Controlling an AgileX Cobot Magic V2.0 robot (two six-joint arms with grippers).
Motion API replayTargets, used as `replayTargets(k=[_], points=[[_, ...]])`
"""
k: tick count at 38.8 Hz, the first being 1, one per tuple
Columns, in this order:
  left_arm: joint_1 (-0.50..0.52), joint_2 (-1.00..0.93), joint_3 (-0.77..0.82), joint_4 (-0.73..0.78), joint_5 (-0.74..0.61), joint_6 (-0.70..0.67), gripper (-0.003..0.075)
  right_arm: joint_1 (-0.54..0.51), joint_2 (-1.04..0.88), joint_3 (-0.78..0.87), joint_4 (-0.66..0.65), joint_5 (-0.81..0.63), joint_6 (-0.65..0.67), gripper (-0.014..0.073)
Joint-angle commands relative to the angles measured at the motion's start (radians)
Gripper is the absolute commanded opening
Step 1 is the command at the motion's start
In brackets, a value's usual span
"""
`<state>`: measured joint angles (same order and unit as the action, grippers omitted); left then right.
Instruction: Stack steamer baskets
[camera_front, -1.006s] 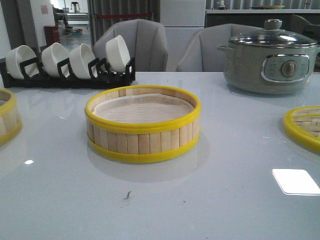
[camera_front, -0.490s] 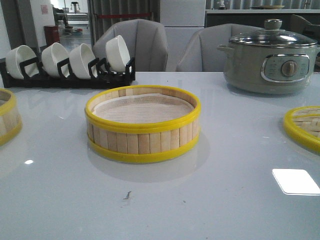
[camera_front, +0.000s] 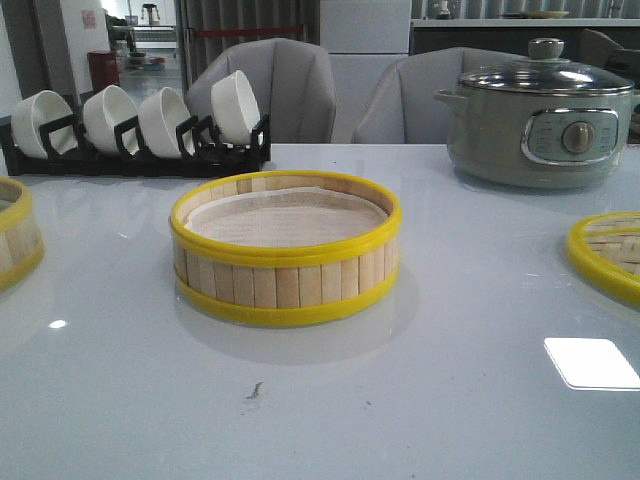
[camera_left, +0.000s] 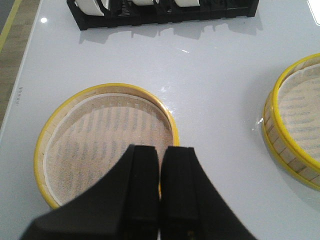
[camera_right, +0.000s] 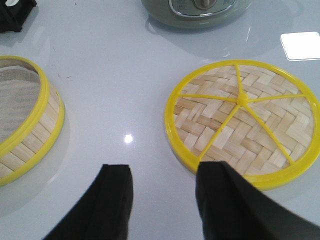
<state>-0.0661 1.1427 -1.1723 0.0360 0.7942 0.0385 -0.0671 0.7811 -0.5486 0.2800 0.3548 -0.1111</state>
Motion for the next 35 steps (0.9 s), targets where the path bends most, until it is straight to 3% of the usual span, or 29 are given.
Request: replayTargets(k=[1, 6, 9, 35], points=[[-0.007, -0.008, -0.036, -0.015, -0.065, 0.006, 0.0202, -0.001, 0.001, -0.035, 0.000, -0.070, -0.007, 0.0422], [-0.009, 0.035, -0.036, -0.050, -0.061, 0.006, 0.0391, -0.001, 0.001, -0.035, 0.000, -0.070, -0.007, 0.0422], [-0.009, 0.069, -0.036, -0.092, -0.053, 0.006, 0.0450, -0.001, 0.001, -0.035, 0.000, -0.067, -0.007, 0.0422], [-0.005, 0.445, -0.050, -0.123, -0.115, 0.006, 0.0454, -0.001, 0.001, -0.035, 0.000, -0.045, -0.007, 0.0422]])
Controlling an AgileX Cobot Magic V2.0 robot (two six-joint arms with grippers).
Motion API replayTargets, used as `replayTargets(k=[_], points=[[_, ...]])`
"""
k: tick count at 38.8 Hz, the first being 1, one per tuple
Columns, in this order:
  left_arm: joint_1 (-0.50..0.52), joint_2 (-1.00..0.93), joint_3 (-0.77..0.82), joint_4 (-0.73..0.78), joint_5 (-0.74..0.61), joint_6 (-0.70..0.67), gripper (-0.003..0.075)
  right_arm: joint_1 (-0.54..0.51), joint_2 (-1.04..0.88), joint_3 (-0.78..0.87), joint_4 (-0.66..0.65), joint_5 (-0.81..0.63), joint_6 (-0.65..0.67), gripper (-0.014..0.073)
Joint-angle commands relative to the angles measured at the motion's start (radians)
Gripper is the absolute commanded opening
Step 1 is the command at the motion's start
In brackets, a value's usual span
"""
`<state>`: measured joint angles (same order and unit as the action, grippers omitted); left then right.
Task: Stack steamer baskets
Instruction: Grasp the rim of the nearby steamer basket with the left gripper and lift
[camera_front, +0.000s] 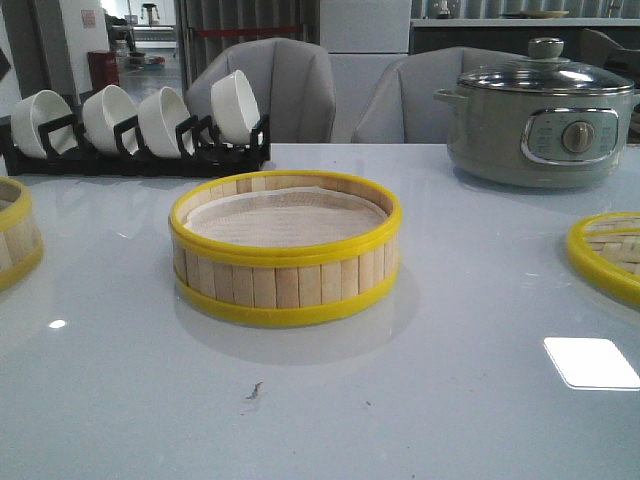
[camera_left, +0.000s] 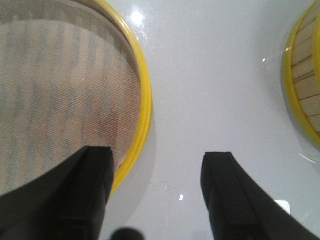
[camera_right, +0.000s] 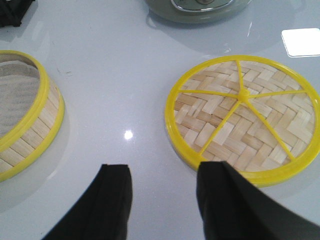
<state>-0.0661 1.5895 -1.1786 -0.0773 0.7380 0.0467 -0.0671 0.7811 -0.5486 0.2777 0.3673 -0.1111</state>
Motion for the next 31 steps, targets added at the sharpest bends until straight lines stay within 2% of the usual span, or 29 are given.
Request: replayTargets(k=[1, 18, 31], points=[[-0.005, 0.005, -0.047, -0.005, -0.058, -0.002, 0.0454, -0.001, 0.001, -0.035, 0.002, -0.055, -0.007, 0.0422], [-0.005, 0.192, -0.179, 0.037, -0.057, -0.002, 0.0454, -0.001, 0.001, -0.035, 0.002, -0.040, -0.007, 0.0422], [-0.005, 0.259, -0.193, 0.037, -0.052, -0.002, 0.0454, -0.001, 0.003, -0.035, 0.002, -0.042, -0.007, 0.0422]])
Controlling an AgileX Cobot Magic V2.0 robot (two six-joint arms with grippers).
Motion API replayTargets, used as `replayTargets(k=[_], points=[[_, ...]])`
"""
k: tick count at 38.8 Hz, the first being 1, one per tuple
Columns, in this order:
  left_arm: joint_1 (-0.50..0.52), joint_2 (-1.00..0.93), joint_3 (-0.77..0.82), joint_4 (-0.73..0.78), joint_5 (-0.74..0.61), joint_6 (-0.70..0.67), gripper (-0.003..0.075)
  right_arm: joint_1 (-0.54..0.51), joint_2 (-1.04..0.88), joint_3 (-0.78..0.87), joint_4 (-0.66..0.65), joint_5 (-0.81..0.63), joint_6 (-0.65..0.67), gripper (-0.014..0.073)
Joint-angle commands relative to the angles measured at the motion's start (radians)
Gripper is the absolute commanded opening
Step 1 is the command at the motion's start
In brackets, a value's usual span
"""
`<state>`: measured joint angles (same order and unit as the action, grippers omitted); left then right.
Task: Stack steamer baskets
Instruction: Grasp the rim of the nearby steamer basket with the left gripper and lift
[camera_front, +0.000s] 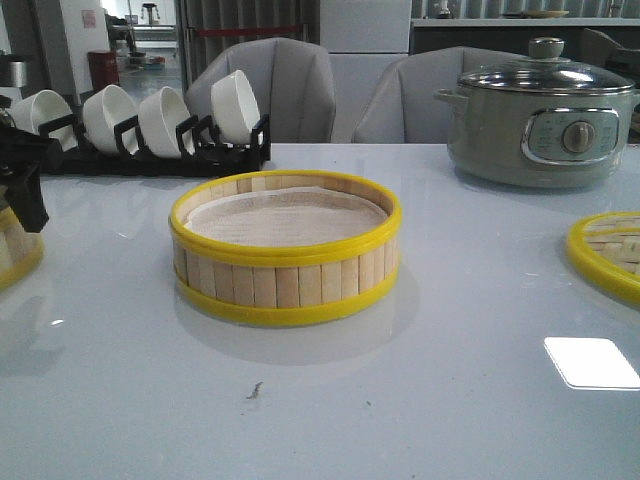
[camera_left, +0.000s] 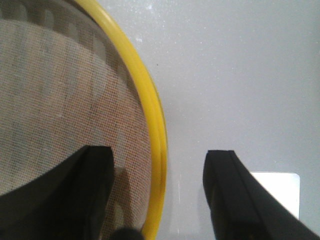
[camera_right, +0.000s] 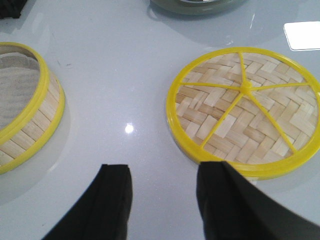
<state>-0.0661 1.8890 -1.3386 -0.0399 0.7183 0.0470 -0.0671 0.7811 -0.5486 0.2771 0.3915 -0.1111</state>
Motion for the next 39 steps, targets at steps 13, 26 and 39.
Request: replayTargets(k=[13, 26, 39], points=[[-0.005, -0.019, -0.033, -0.001, -0.031, -0.003, 0.0442, -0.001, 0.004, -0.035, 0.003, -0.069, -0.007, 0.0422], [-0.005, -0.019, -0.033, -0.001, -0.011, -0.003, 0.0106, -0.001, 0.004, -0.035, 0.003, -0.081, -0.007, 0.0422], [-0.026, -0.032, -0.209, -0.012, 0.136, -0.003, 0.0088, -0.001, 0.004, -0.035, 0.003, -0.091, -0.007, 0.0422]])
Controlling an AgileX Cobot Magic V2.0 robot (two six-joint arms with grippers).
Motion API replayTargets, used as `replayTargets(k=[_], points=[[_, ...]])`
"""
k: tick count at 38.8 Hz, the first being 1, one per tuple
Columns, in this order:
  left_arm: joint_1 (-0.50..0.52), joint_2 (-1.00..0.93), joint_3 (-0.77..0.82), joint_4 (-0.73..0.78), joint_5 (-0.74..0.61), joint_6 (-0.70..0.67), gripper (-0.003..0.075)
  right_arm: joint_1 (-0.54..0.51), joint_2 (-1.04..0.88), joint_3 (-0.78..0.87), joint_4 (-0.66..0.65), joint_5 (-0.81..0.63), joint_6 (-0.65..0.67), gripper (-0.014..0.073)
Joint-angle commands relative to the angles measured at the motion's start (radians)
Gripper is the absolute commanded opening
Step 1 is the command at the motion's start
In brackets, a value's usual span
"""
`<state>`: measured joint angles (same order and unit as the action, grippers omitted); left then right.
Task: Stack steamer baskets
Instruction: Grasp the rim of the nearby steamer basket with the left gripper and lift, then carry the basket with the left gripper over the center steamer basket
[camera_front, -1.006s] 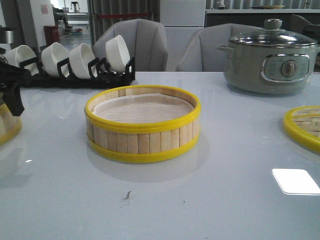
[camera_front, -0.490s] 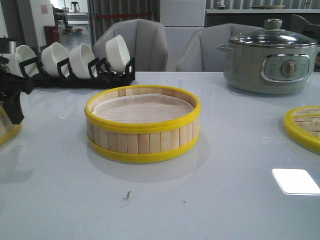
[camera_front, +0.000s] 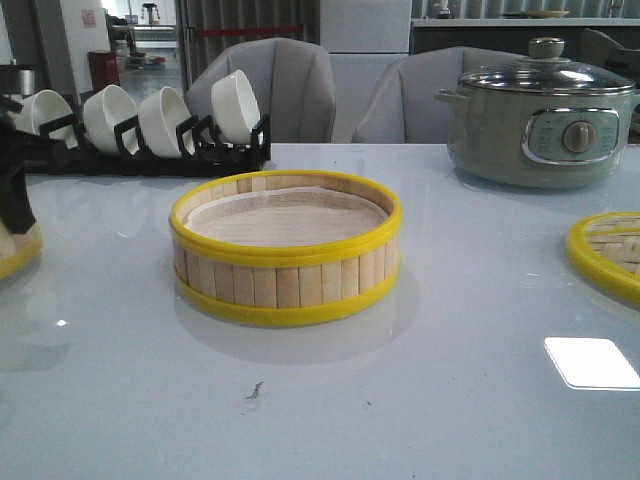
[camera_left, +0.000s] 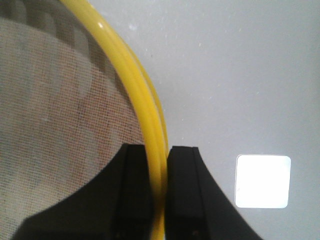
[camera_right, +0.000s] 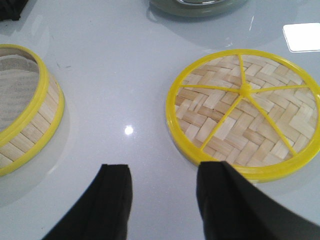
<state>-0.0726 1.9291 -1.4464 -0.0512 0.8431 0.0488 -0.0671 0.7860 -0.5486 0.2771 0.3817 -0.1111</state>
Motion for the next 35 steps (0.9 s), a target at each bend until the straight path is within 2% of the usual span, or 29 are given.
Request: replayTargets(k=[1, 13, 26, 35], points=[[-0.025, -0.076, -0.129, -0.001, 0.024, -0.004, 0.0088, -0.001, -0.001, -0.035, 0.003, -0.082, -0.007, 0.0422], [-0.196, -0.084, -0.412, -0.026, 0.155, -0.004, 0.0088, -0.001, -0.001, -0.035, 0.003, -0.083, -0.007, 0.0422], [-0.503, -0.048, -0.442, -0.068, 0.151, 0.015, 0.0088, -0.001, -0.001, -0.035, 0.003, -0.085, -0.007, 0.0422], [-0.620, 0.029, -0.442, -0.062, 0.136, 0.015, 0.0088, -0.001, -0.001, -0.035, 0.003, -0.085, -0.007, 0.0422]])
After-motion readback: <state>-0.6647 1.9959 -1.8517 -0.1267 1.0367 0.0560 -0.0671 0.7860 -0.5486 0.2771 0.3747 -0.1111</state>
